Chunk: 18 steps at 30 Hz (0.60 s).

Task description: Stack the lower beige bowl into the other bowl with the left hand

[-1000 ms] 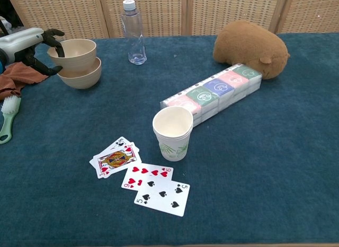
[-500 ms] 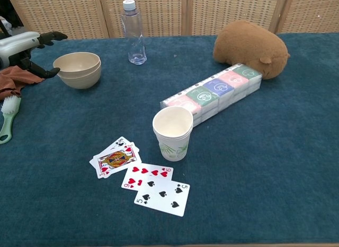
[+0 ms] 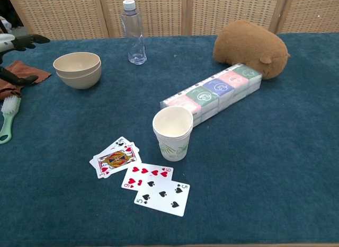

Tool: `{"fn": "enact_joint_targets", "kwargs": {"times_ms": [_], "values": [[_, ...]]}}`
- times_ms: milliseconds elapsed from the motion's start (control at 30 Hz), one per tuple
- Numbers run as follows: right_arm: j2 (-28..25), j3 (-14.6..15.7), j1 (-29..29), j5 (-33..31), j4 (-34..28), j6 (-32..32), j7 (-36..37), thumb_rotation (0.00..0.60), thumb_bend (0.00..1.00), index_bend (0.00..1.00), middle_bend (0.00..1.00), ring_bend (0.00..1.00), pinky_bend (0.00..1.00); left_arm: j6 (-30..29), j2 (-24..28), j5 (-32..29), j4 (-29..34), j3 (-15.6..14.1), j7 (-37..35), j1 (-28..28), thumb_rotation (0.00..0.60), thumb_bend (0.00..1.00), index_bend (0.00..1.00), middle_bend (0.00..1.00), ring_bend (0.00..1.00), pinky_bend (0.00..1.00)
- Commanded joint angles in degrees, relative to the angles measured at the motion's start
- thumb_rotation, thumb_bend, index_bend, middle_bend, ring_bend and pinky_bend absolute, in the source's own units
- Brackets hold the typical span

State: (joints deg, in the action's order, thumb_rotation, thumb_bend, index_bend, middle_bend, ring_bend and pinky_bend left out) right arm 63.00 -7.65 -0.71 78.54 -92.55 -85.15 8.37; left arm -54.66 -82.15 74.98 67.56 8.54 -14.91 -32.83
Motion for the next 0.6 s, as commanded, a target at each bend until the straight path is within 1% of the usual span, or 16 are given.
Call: {"fn": "enact_joint_targets", "kwargs": {"times_ms": [33, 100, 167, 333, 600], "values": [[-0.1, 0.2, 0.0, 0.4, -0.3, -0.1, 0.1, 0.6, 0.0, 0.0, 0.0, 0.0, 0.0, -1.6, 1.5, 1.6, 2.3, -2.5, -0.1, 2.4, 0.6, 0.41, 0.0, 0.0, 0.0, 0.0], [-0.1, 0.4, 0.0, 1.0, -0.6, -0.1, 0.1, 0.6, 0.0, 0.0, 0.0, 0.0, 0.0, -1.9, 0.7, 2.6, 1.5, -3.8, -0.4, 3.0, 0.6, 0.41, 0.0, 0.0, 0.0, 0.0], [-0.2, 0.5, 0.0, 1.2, -0.8, -0.3, 0.0, 0.6, 0.0, 0.0, 0.0, 0.0, 0.0, -1.9, -0.3, 3.0, 0.5, -3.9, -0.5, 2.9, 0.6, 0.41, 0.0, 0.0, 0.0, 0.0], [-0.2, 0.4, 0.0, 0.9, -0.8, -0.2, 0.0, 0.6, 0.0, 0.0, 0.0, 0.0, 0.0, -2.0, -2.3, 3.6, -1.7, -3.5, 0.4, 1.9, 0.6, 0.41, 0.0, 0.0, 0.0, 0.0], [-0.1, 0.2, -0.1, -0.1, -0.1, 0.4, 0.4, 0.6, 0.0, 0.0, 0.0, 0.0, 0.0, -1.7, -4.3, 3.2, -3.2, -3.0, 2.8, 1.1, 0.6, 0.41, 0.0, 0.0, 0.0, 0.0]]}}
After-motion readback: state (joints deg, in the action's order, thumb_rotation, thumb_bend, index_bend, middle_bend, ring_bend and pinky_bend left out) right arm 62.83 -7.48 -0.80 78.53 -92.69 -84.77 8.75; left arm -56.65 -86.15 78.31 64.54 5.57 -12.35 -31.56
